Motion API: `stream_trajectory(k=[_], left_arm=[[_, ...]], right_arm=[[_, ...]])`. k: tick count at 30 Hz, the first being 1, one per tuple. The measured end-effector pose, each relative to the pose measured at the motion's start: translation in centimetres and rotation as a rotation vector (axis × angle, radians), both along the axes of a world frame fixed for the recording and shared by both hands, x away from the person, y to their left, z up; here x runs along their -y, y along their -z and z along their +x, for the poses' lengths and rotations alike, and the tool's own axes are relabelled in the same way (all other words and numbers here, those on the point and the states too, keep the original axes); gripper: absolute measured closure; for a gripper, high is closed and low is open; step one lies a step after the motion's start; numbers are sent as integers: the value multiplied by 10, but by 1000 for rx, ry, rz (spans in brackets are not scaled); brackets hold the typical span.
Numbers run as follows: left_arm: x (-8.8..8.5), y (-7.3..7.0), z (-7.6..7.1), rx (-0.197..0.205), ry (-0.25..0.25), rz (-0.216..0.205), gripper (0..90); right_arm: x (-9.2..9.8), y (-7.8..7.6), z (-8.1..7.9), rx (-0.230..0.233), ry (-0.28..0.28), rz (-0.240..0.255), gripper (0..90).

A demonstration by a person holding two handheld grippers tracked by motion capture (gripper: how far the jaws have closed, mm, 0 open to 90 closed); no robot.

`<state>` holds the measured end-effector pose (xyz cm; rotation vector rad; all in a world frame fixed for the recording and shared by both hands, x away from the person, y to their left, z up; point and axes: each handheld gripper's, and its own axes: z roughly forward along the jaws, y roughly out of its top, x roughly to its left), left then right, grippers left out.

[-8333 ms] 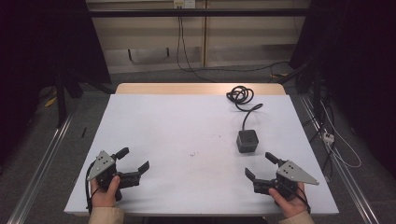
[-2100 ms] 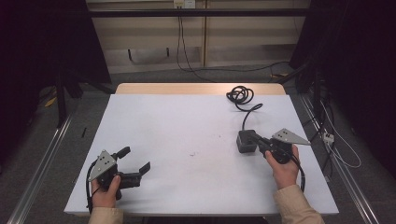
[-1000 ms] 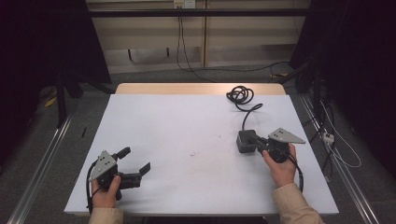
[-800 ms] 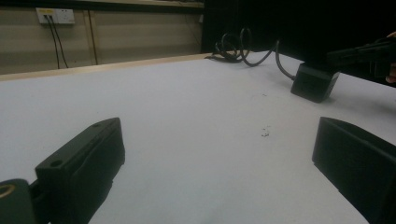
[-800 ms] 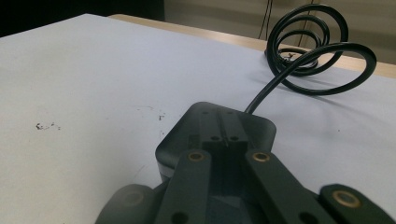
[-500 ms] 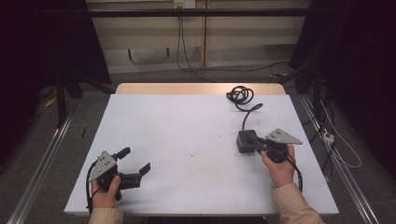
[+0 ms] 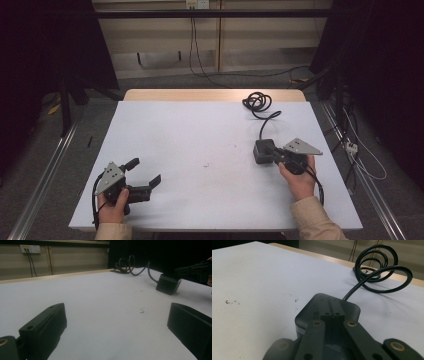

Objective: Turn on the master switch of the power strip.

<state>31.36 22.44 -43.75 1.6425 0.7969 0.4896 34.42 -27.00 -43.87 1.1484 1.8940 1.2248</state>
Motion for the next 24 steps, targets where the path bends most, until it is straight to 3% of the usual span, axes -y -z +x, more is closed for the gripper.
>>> stream_trajectory(k=[24], left_arm=[[0,-1,-1,4,-3,0,20]], right_arm=[[1,2,0,0,4,20,900]])
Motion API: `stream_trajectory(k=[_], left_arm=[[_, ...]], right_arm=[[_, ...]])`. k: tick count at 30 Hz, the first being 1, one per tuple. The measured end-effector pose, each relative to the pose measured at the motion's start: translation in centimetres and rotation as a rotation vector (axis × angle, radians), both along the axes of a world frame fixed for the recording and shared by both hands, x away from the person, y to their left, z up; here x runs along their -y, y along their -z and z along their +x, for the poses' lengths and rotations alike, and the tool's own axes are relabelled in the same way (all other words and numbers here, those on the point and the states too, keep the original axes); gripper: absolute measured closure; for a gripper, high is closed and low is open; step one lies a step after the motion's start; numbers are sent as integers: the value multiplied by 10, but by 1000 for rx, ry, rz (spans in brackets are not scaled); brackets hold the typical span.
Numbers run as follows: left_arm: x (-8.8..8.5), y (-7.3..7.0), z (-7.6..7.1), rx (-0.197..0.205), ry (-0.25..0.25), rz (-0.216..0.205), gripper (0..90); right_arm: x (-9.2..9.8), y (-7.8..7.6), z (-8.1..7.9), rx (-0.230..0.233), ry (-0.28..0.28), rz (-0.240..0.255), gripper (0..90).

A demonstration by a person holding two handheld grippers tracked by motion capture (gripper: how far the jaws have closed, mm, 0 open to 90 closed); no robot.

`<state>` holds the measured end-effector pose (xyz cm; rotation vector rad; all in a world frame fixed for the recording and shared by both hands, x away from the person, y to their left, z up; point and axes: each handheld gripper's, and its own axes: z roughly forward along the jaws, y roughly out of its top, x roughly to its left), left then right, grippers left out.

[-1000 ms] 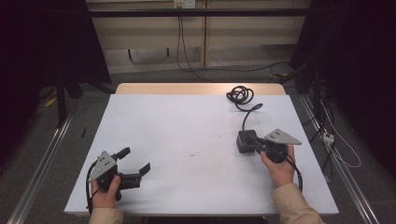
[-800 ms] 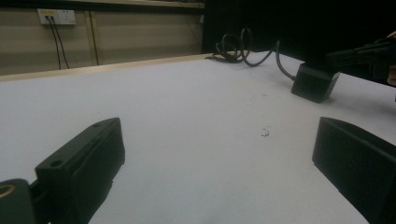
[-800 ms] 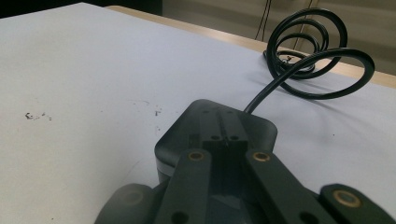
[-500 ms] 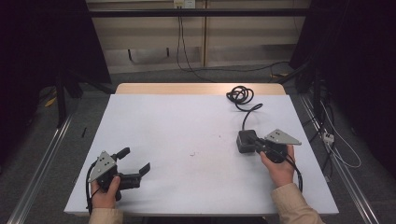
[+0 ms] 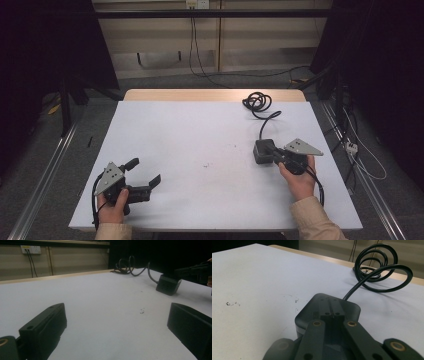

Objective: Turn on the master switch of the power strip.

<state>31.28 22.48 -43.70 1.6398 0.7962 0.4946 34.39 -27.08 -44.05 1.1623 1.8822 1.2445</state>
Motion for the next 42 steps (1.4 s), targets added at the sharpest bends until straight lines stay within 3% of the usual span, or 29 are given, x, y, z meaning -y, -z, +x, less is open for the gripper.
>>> stream_trajectory(k=[42], left_arm=[[1,0,-1,-1,4,0,21]], right_arm=[[-1,1,-1,2,7,0,900]])
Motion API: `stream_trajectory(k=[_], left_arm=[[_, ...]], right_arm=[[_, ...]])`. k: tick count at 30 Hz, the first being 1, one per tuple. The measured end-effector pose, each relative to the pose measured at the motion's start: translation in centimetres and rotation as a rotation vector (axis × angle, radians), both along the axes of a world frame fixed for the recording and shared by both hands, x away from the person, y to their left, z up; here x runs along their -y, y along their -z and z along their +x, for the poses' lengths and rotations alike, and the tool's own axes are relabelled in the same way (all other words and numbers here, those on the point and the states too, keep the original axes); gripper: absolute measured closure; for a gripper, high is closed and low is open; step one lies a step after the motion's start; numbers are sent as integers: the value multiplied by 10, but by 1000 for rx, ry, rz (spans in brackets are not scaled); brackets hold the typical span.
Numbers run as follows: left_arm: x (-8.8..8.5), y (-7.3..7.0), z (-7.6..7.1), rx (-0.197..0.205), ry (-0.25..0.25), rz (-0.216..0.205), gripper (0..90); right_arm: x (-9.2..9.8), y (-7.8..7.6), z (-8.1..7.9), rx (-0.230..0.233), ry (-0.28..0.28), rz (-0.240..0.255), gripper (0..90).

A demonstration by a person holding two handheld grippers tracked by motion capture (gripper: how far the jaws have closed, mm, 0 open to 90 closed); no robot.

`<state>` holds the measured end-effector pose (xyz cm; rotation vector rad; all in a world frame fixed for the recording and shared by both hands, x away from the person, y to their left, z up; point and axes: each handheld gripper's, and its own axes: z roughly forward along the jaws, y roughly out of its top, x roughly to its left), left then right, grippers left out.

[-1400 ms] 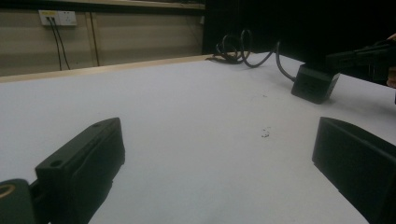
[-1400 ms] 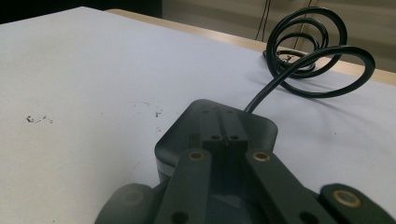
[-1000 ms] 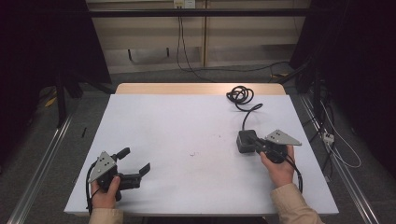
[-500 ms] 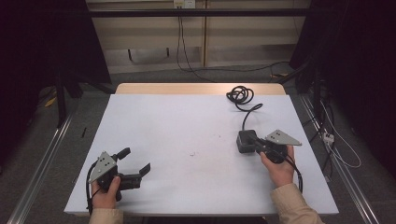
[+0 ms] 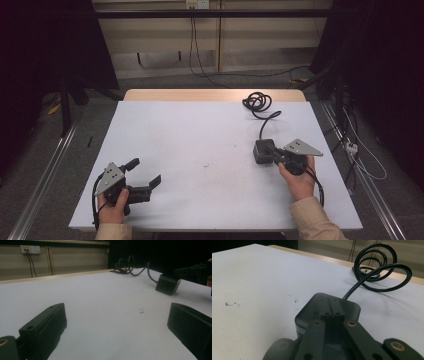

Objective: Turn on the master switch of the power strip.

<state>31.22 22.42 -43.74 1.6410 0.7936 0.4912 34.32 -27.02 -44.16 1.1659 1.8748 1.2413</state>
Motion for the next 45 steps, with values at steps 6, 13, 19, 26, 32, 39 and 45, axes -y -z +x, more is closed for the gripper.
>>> stream_trajectory(k=[6,13,19,26,32,39,45], left_arm=[[0,0,0,-1,0,1,21],[0,0,0,0,-2,-3,21],[0,0,0,-3,-4,-6,21],[0,0,0,-3,-4,-5,21],[0,0,-1,-1,-3,-3,21],[0,0,-1,-2,-4,-3,21],[0,0,-1,-1,-5,-4,21]], right_arm=[[0,0,0,-1,3,2,900],[-1,0,0,0,4,-3,900],[-1,0,-1,0,5,-2,900],[0,0,0,-2,7,5,900],[-1,0,-1,2,8,-1,900],[-1,0,-1,-2,9,5,900],[0,1,-1,-3,10,8,900]])
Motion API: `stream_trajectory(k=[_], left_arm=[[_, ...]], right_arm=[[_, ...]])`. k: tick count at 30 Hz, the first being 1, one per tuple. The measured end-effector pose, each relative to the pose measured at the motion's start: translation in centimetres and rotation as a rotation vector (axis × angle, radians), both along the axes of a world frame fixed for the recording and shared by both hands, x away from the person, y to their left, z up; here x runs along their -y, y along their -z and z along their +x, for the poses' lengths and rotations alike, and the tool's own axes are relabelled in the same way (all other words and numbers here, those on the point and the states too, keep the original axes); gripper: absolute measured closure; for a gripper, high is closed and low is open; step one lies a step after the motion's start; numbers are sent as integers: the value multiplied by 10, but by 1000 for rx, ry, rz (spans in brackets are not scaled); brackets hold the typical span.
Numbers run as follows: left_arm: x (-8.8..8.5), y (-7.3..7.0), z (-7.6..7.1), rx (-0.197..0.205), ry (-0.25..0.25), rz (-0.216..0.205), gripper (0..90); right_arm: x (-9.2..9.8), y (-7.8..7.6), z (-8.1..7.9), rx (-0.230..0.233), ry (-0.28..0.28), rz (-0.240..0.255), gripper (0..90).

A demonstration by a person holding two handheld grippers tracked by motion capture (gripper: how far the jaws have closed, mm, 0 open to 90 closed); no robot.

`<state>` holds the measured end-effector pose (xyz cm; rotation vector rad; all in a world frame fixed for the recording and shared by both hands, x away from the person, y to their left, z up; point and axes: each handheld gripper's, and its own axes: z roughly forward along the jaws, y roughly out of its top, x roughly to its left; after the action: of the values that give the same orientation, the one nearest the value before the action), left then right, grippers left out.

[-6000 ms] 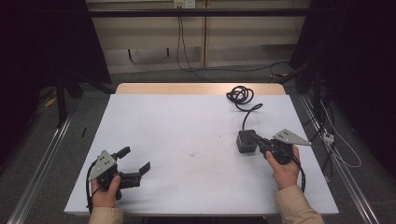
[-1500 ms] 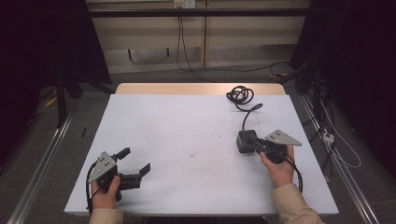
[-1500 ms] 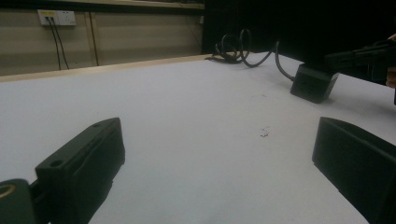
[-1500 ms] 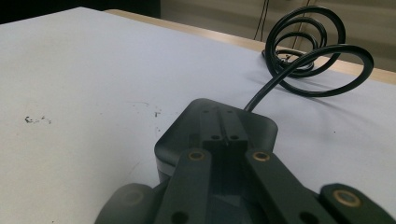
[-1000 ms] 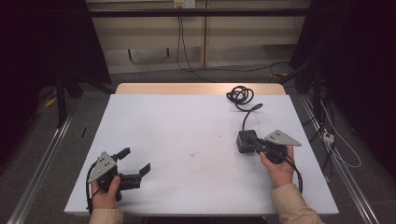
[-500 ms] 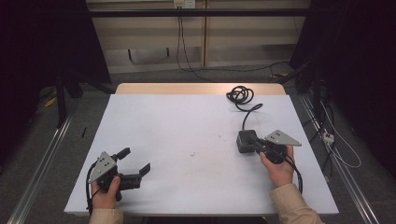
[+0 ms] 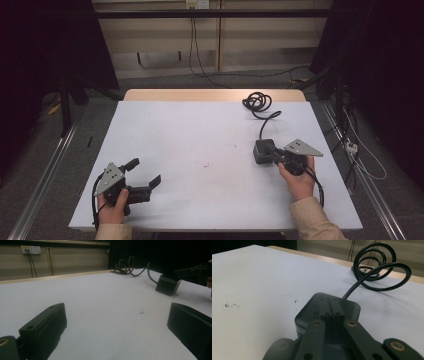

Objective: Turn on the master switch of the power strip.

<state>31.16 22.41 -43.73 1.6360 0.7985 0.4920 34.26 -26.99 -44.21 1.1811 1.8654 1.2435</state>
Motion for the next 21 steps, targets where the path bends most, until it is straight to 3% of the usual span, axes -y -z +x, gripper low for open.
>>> stream_trajectory(k=[21], left_arm=[[1,0,0,-1,-1,0,21]], right_arm=[[-1,-1,0,-12,9,-4,900]])
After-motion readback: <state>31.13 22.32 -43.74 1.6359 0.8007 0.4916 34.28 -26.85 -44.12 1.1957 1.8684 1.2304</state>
